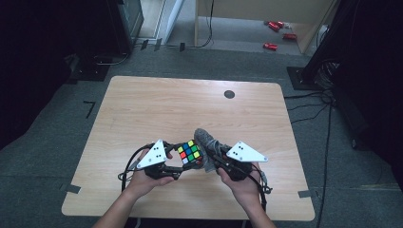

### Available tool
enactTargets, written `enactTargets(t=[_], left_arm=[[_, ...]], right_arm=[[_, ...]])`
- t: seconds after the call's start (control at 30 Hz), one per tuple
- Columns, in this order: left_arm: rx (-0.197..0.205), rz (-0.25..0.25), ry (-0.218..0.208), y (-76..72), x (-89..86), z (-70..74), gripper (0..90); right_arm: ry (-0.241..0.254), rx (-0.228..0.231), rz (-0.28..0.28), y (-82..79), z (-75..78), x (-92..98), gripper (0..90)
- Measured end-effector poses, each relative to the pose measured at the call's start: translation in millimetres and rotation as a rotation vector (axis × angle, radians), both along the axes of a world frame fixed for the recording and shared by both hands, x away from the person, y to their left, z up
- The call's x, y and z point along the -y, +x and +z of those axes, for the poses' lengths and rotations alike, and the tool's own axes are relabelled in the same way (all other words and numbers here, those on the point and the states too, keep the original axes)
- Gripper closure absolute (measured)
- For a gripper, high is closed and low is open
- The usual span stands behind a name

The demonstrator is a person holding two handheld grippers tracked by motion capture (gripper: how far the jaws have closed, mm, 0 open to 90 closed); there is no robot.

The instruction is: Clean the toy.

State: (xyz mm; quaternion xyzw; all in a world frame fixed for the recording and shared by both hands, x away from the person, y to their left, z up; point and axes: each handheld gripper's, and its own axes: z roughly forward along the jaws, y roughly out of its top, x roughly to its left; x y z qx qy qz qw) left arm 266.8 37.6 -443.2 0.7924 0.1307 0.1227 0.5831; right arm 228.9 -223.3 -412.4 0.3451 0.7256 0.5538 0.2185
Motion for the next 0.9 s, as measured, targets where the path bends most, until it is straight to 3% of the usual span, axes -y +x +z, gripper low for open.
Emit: enactTargets(t=[0.07, 0.13, 0.43, 0.63, 0.73, 0.9], left_arm=[[0.006, -0.005, 0.025, -1.0, 2.7, -2.1, 35.2], [0.005, -0.008, 0.017, -1.9, 3.5, -1.8, 35.3], [-0.01, -0.007, -0.038, 0.3, -3.8, 2.5, 35.2], [0.005, 0.002, 0.019, -0.4, 1.8, -2.3, 35.2], [0.011, 0.006, 0.022, -1.4, 2.6, -1.8, 35.2], [-0.005, -0.009, -0.03, -0.7, -2.6, 1.8, 35.2]], right_arm=[[0.02, 0.027, 0.023, -4.2, 5.6, -2.3, 77.8], [0.02, 0.042, 0.025, -7.5, 9.7, -5.0, 77.8], [0.028, -0.021, -0.041, -2.8, -2.0, -4.8, 78.1], [0.057, 0.016, -0.001, -8.5, 7.4, -5.8, 77.9], [0.05, 0.029, 0.003, -9.7, 9.0, -7.7, 77.8], [0.068, -0.034, -0.02, 0.3, -5.4, -1.5, 77.9]])
